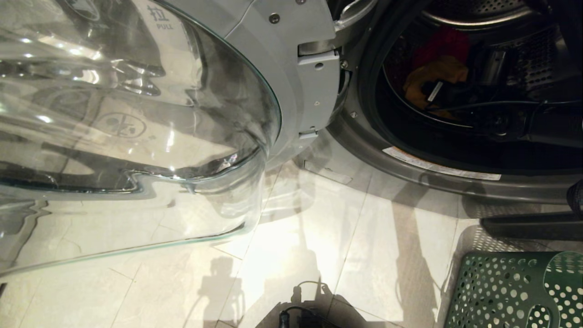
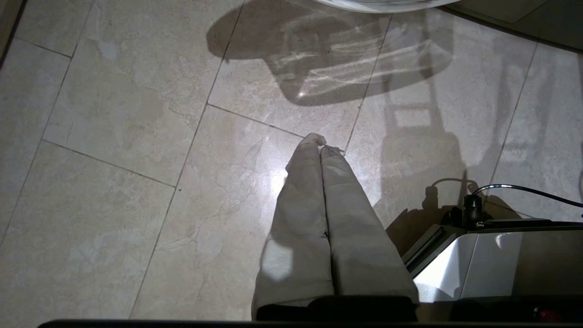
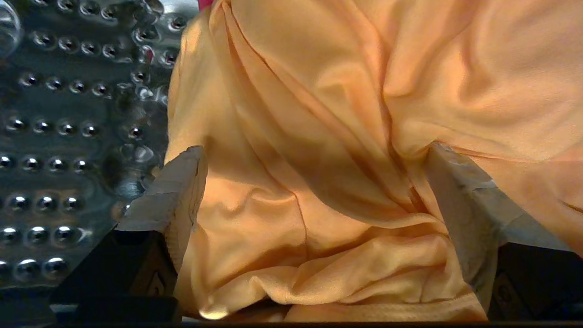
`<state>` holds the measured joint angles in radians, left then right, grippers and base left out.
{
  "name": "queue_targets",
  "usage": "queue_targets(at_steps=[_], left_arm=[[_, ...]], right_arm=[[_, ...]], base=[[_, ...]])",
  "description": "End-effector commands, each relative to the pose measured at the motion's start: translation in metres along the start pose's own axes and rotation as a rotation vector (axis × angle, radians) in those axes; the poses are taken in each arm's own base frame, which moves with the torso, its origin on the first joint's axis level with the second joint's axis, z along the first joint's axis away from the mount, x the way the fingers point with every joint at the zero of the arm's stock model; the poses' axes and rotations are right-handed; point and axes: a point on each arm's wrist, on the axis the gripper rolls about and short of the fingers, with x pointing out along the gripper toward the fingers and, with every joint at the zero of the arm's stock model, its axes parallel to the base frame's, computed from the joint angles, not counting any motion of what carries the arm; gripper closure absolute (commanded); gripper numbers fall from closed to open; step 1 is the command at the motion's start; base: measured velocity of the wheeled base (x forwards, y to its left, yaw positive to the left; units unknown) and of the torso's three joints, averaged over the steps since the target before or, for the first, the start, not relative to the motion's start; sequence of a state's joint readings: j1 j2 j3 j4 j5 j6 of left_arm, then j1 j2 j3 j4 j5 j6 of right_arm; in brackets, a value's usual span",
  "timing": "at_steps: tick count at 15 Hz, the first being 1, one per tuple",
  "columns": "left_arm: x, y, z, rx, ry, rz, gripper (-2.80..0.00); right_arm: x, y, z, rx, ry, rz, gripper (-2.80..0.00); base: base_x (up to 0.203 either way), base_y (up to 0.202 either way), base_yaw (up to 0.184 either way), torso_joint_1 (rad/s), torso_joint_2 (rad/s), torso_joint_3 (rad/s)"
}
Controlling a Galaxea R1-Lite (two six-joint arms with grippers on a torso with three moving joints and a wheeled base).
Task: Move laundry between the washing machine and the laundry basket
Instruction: Pick a cloth and place it into the basket
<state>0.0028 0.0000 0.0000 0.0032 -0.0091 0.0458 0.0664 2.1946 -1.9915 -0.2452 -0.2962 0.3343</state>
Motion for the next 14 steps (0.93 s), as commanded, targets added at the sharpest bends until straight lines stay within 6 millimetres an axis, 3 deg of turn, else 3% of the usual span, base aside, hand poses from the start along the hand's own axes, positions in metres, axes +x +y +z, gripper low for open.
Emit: queue_targets(at_steps=[1,14], left_arm=[[0.0,0.0,0.0,0.0,0.001,0.0,0.0],[0.0,0.0,0.0,0.0,0.001,0.0,0.0]], right_arm=[[0.003,-0.001,-0.003,0.0,-0.011,0.0,-2.8],[0.012,-0.002,-0.013,-0.052,-0.045,0.017,-2.8]], base=[[0.0,0.0,0.0,0.0,0.0,0.0],[0.0,0.0,0.0,0.0,0.0,0.0]])
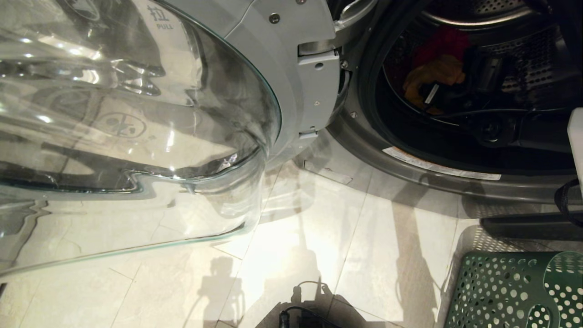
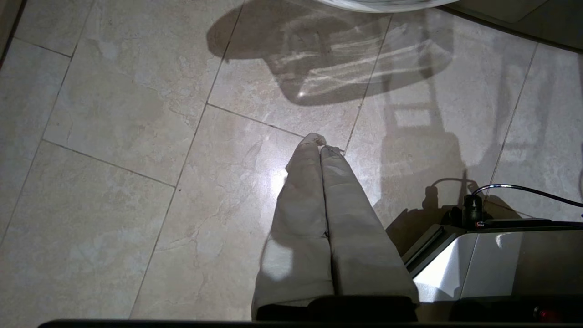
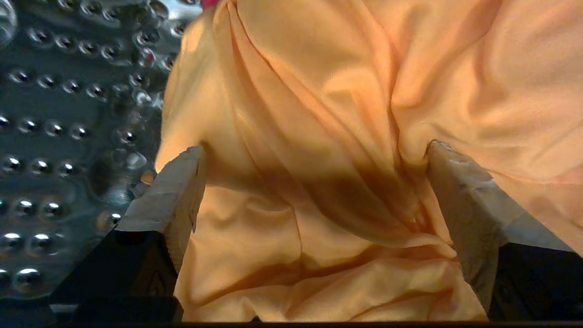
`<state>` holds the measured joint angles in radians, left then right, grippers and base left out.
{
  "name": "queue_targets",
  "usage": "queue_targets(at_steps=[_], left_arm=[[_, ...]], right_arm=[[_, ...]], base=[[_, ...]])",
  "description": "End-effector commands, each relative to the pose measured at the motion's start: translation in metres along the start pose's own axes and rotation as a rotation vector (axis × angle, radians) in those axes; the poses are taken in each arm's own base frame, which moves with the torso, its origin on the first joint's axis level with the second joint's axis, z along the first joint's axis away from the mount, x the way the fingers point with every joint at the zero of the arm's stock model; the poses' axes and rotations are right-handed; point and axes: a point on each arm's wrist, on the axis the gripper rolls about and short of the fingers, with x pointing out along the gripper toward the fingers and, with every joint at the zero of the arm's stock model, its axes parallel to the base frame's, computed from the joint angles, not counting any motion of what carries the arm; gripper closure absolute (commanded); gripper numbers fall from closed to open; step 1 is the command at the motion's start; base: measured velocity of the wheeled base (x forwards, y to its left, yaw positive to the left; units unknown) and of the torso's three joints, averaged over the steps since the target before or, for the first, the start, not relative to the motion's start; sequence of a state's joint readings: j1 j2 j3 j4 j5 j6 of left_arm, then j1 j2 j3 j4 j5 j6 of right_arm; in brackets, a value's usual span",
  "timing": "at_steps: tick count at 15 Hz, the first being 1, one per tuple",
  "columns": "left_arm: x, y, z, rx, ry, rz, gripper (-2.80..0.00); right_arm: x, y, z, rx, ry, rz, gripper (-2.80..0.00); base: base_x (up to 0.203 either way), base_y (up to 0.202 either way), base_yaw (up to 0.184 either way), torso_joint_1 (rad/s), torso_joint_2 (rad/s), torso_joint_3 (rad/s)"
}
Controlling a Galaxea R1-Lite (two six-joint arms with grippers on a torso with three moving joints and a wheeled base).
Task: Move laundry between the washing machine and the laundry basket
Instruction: Pick a cloth and place it into the basket
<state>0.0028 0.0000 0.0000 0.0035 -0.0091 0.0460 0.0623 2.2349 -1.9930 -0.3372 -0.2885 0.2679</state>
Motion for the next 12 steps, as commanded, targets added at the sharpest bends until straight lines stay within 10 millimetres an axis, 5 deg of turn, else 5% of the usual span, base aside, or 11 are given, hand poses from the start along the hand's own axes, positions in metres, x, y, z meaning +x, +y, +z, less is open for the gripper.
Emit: queue_targets(at_steps=[1,12], left_arm=[[0.0,0.0,0.0,0.0,0.0,0.0,0.0],[0.0,0.0,0.0,0.0,0.001,0.0,0.0]], right_arm=[[0.002,-0.001,-0.004,-0.01,0.004,-0.004,-2.8],[0.008,-0.004,-0.017,-0.02,0.029,-0.011,-2.8]], base=[[0.0,0.0,0.0,0.0,0.0,0.0],[0.0,0.0,0.0,0.0,0.0,0.0]])
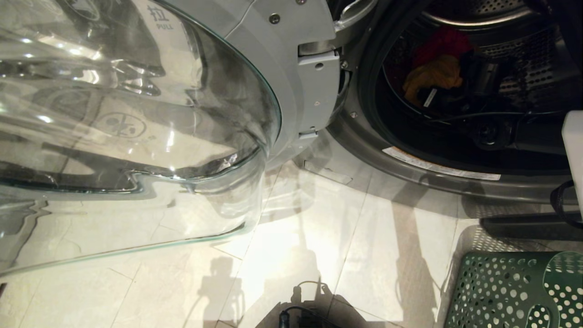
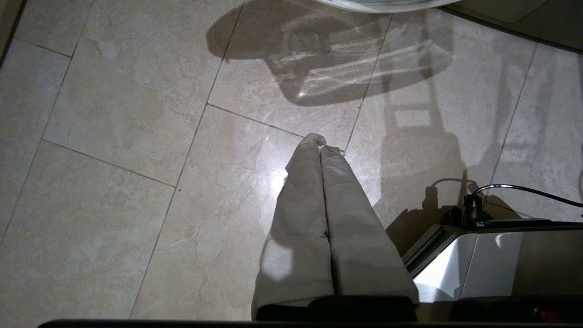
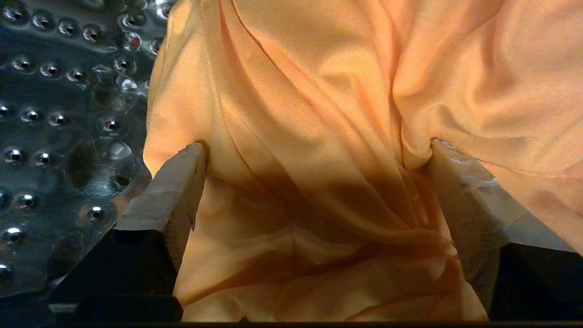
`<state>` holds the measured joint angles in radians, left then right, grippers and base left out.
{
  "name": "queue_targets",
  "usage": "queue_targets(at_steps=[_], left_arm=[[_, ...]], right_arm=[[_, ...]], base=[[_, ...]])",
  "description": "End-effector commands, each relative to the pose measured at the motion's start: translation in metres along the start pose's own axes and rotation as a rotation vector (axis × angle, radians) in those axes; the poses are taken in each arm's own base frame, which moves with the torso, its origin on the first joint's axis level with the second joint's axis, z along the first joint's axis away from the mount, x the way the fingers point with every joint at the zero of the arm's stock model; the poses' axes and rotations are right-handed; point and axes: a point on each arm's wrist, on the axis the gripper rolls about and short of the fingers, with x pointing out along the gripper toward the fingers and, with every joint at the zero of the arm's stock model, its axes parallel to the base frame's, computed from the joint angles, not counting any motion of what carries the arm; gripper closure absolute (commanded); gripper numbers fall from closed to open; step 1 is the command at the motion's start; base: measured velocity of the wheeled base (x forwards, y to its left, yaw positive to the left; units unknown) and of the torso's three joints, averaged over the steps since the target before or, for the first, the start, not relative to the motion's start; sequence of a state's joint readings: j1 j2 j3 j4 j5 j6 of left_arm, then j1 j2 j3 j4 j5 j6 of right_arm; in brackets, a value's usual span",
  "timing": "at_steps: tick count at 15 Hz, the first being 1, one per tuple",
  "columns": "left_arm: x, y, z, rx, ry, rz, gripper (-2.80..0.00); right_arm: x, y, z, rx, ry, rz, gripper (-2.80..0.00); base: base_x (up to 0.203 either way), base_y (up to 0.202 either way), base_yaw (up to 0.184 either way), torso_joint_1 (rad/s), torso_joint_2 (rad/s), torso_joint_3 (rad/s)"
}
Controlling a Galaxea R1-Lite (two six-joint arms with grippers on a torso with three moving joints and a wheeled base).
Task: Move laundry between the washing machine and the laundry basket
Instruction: Pick a cloth and place it into the basket
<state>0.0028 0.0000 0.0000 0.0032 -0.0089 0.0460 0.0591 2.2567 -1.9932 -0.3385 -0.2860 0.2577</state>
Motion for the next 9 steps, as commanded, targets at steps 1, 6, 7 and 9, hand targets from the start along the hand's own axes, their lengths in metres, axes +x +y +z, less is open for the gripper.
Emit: queue_targets(at_steps=[1,6,7,9], left_arm=[[0.0,0.0,0.0,0.0,0.0,0.0,0.0],[0.0001,0.0,0.0,0.0,0.001,0.0,0.0],[0.0001,0.0,0.0,0.0,0.001,0.0,0.0],[0.0001,0.0,0.0,0.0,0.001,0.0,0.0]], right_arm=[[0.0053,-0.0021,-0.012,-0.007,0.022,-0.009,-2.8],[0.005,-0.0038,-0.0094,-0.023,0.017,-0.011,-2.8],[0.0053,-0.0039,-0.0099,-0.024,0.016,-0.012,-2.8],[0.0056,-0.004,-0.0109,-0.025,0.02,-0.011,0.0]], base=[[0.0,0.0,0.0,0.0,0.0,0.0],[0.0,0.0,0.0,0.0,0.0,0.0],[0.0,0.0,0.0,0.0,0.0,0.0],[0.0,0.0,0.0,0.0,0.0,0.0]])
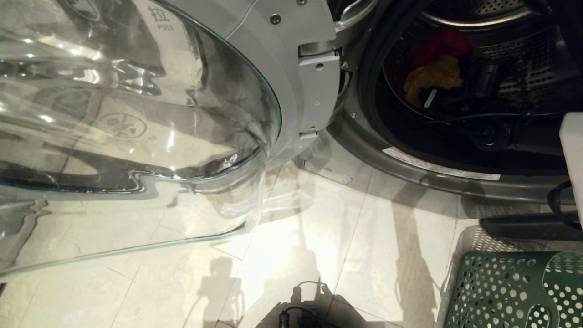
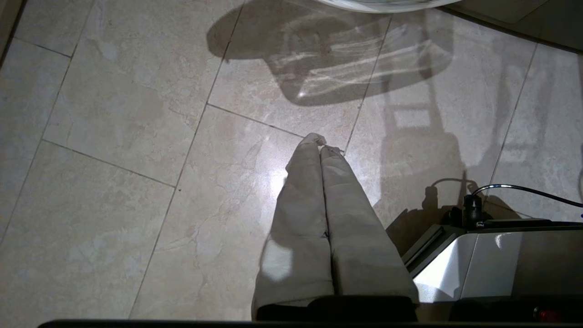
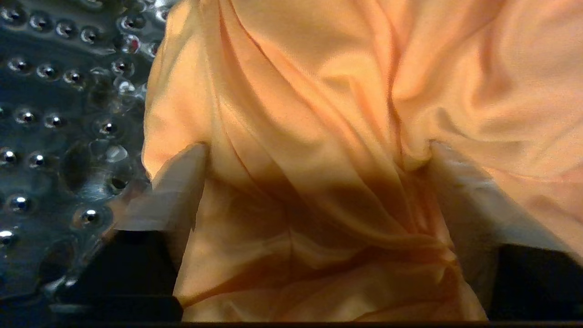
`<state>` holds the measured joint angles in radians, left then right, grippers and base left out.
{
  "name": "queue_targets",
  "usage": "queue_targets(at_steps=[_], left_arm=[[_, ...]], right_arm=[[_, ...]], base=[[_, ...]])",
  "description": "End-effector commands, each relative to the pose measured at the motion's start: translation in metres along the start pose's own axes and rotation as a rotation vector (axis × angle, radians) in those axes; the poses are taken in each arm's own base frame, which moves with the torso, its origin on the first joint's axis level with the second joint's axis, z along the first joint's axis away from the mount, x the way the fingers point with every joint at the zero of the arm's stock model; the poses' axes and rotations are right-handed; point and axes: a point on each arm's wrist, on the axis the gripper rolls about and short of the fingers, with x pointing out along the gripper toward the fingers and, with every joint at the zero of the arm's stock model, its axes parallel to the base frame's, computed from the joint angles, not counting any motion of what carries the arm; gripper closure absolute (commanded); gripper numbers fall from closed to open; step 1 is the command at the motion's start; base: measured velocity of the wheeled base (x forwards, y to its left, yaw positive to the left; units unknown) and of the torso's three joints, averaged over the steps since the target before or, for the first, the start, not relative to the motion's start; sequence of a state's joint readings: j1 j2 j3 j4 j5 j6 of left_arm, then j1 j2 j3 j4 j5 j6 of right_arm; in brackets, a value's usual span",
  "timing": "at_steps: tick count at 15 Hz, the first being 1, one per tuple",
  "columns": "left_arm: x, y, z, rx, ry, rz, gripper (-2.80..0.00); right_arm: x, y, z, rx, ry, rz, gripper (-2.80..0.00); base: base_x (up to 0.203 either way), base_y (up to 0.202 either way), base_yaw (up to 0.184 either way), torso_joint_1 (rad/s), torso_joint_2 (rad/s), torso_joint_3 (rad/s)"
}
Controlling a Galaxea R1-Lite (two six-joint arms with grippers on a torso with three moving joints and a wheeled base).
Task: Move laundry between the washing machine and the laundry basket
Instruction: Pick a cloth and place it into the basket
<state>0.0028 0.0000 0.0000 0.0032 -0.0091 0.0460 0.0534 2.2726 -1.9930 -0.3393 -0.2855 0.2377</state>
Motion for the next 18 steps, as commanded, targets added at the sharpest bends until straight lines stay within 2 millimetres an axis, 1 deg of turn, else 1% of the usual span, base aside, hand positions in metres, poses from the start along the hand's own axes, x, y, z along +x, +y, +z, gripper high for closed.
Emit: queue_targets(at_steps=[1,7,10,18], left_arm=[[0.0001,0.0,0.0,0.0,0.001,0.0,0.0],[0.0001,0.0,0.0,0.0,0.001,0.0,0.0],[0.0001,0.0,0.0,0.0,0.002,0.0,0.0],[0.0001,0.0,0.0,0.0,0.001,0.0,0.0]], right_arm=[[0.0016,-0.0007,-0.0037,0.001,0.008,-0.004,0.0],[0.0017,-0.0011,-0.0037,0.004,0.006,-0.006,0.0],[-0.0006,-0.0006,0.0011,0.009,0.001,-0.003,0.0],[-0.0034,-0.0007,0.0043,0.012,0.015,-0.006,0.0]], base=[[0.0,0.0,0.0,0.0,0.0,0.0],[0.0,0.0,0.0,0.0,0.0,0.0],[0.0,0.0,0.0,0.0,0.0,0.0],[0.0,0.0,0.0,0.0,0.0,0.0]])
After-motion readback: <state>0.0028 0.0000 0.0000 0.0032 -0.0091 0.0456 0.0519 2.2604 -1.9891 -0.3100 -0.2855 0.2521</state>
